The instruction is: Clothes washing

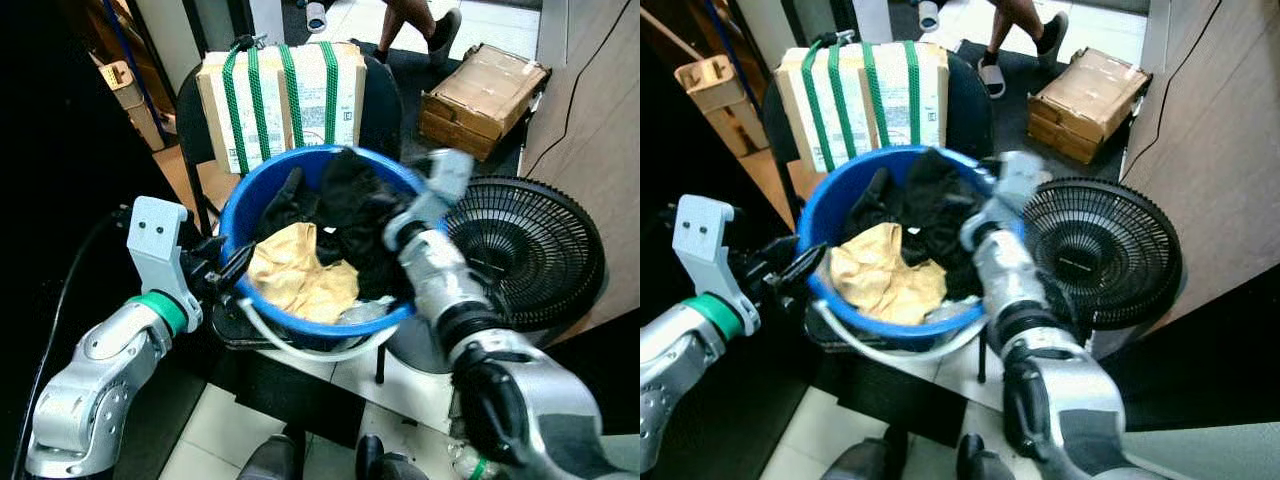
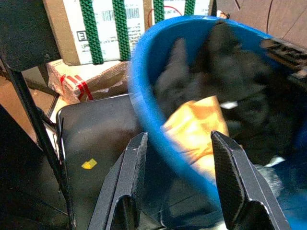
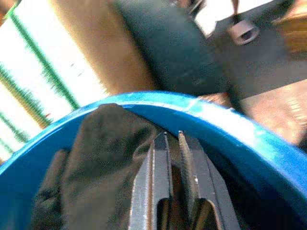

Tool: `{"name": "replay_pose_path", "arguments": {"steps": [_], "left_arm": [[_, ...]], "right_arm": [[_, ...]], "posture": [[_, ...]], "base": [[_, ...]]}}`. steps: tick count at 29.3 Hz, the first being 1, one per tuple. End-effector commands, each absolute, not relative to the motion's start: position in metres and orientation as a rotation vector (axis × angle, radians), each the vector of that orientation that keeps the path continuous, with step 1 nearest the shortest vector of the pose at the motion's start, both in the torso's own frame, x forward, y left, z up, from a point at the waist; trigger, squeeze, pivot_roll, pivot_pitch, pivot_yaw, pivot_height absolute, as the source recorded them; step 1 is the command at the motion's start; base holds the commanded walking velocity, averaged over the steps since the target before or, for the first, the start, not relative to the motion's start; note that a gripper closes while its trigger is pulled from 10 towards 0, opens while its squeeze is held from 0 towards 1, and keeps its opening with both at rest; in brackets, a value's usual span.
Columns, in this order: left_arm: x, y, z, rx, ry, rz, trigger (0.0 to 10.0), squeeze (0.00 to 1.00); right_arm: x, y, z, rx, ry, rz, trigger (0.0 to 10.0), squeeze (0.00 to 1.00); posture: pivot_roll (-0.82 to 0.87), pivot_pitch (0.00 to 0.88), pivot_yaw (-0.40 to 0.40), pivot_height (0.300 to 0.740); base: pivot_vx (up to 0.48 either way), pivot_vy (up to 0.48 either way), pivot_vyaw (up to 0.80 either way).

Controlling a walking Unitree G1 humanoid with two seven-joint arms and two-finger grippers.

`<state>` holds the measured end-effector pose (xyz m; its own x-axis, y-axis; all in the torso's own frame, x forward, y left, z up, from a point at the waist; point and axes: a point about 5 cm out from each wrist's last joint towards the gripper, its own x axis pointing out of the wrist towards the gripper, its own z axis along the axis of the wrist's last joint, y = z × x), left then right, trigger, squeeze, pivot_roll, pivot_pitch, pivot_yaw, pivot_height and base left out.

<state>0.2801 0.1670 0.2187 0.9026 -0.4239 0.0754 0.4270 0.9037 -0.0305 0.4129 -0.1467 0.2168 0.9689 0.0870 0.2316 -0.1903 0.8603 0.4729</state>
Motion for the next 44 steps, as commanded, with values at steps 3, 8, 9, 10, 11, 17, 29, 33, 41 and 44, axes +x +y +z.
{"name": "replay_pose_path", "arguments": {"steps": [3, 8, 9, 10, 11, 17, 29, 33, 41, 44], "left_arm": [[0.281, 0.169, 0.212, -0.050, -0.045, -0.431, 10.0, 0.00], [0.287, 0.164, 0.212, -0.026, -0.037, -0.464, 10.0, 0.00], [0.288, 0.163, 0.211, -0.014, -0.032, -0.474, 10.0, 0.00], [0.288, 0.163, 0.211, -0.014, -0.032, -0.474, 10.0, 0.00], [0.289, 0.162, 0.211, 0.003, -0.028, -0.487, 10.0, 0.00], [0.290, 0.159, 0.211, 0.037, -0.026, -0.510, 10.0, 0.00], [0.294, 0.152, 0.213, 0.057, -0.026, -0.563, 10.0, 0.00], [0.295, 0.150, 0.215, 0.056, -0.041, -0.563, 10.0, 0.00], [0.299, 0.150, 0.221, 0.043, -0.076, -0.547, 10.0, 0.00], [0.300, 0.149, 0.223, 0.036, -0.086, -0.548, 10.0, 0.00]], "right_arm": [[0.409, -0.162, 0.203, 0.524, -0.190, 0.075, 10.0, 1.00], [0.404, -0.177, 0.181, 0.340, -0.094, 0.032, 10.0, 1.00], [0.403, -0.176, 0.175, 0.256, -0.052, 0.041, 10.0, 1.00], [0.403, -0.176, 0.175, 0.256, -0.052, 0.041, 10.0, 1.00], [0.402, -0.174, 0.169, 0.153, -0.009, 0.059, 10.0, 1.00], [0.398, -0.168, 0.156, -0.008, 0.049, 0.122, 10.0, 0.00], [0.387, -0.153, 0.123, -0.151, 0.248, 0.293, 10.0, 0.00], [0.388, -0.150, 0.124, -0.143, 0.242, 0.311, 0.0, 0.00], [0.390, -0.147, 0.132, -0.119, 0.195, 0.331, 0.0, 0.00], [0.390, -0.146, 0.132, -0.109, 0.195, 0.342, 0.0, 0.00]], "posture": [[0.15, 0.248, 0.108, 0.740], [0.15, 0.243, 0.131, 0.740], [0.15, 0.244, 0.139, 0.740], [0.15, 0.244, 0.139, 0.740], [0.15, 0.243, 0.143, 0.740], [0.16, 0.239, 0.149, 0.740], [0.17, 0.237, 0.159, 0.740], [0.17, 0.236, 0.162, 0.740], [0.17, 0.226, 0.160, 0.740], [0.17, 0.228, 0.163, 0.740]], "base": [[0.000, 0.000, 0.00], [0.000, 0.000, 0.00], [0.000, 0.000, 0.00], [0.000, 0.000, 0.00], [0.000, 0.000, 0.00], [0.000, 0.000, 0.00], [0.000, 0.000, 0.00], [0.000, 0.000, 0.00], [0.000, 0.000, 0.00], [0.000, 0.000, 0.00]]}}
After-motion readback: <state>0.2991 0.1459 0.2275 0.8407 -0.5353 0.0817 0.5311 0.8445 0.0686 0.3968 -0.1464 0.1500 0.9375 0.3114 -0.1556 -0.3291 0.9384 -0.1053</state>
